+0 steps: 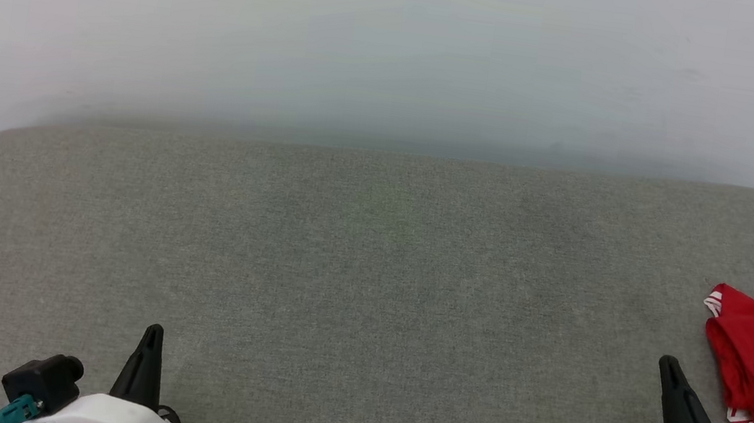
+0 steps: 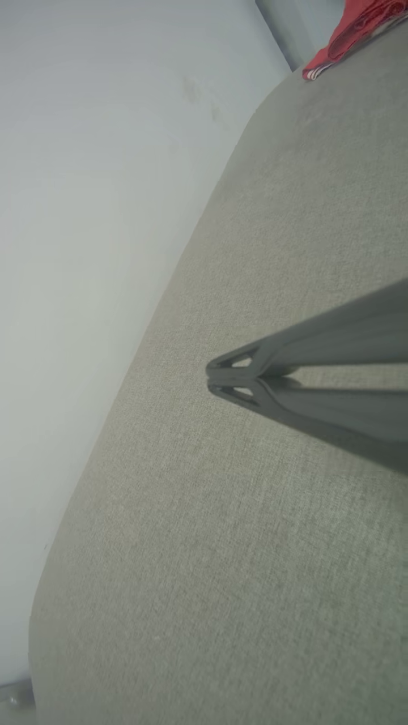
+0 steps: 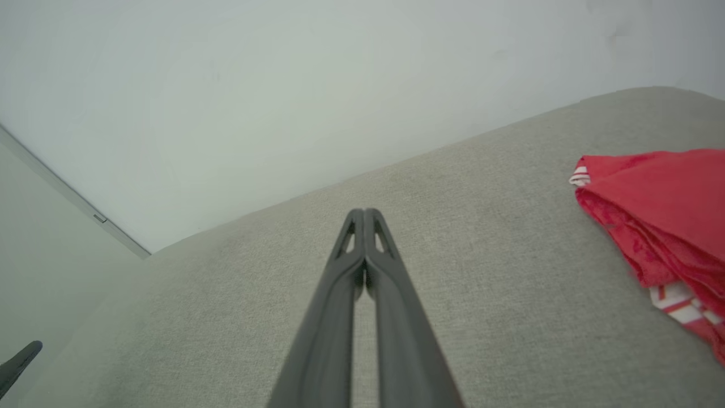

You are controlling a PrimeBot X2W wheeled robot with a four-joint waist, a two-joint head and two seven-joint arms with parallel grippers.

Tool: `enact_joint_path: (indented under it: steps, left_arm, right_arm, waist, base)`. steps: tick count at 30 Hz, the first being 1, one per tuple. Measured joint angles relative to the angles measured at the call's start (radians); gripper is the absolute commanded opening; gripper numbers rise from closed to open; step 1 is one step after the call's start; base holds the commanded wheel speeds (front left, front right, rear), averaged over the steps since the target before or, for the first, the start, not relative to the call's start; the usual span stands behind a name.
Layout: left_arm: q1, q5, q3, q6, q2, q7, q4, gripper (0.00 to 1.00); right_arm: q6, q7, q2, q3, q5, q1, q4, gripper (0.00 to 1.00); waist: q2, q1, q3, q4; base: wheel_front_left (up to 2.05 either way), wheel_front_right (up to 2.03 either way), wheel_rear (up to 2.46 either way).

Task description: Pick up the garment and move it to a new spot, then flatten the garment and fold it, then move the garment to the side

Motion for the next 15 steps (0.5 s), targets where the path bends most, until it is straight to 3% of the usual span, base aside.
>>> enact_joint_path:
  steps: [15]
  left_arm:
    - [-0.027, -0.202, 0.041, -0.030, -0.021, 0.058, 0.009, 0.00]
  right_arm:
    - [0.000, 0.009, 0.002, -0.006, 0.233, -0.043, 0.061, 0.00]
  waist:
    - [0.0000, 0.0000, 0.004, 0.002]
  base:
    - [0.00, 0.00, 0.00]
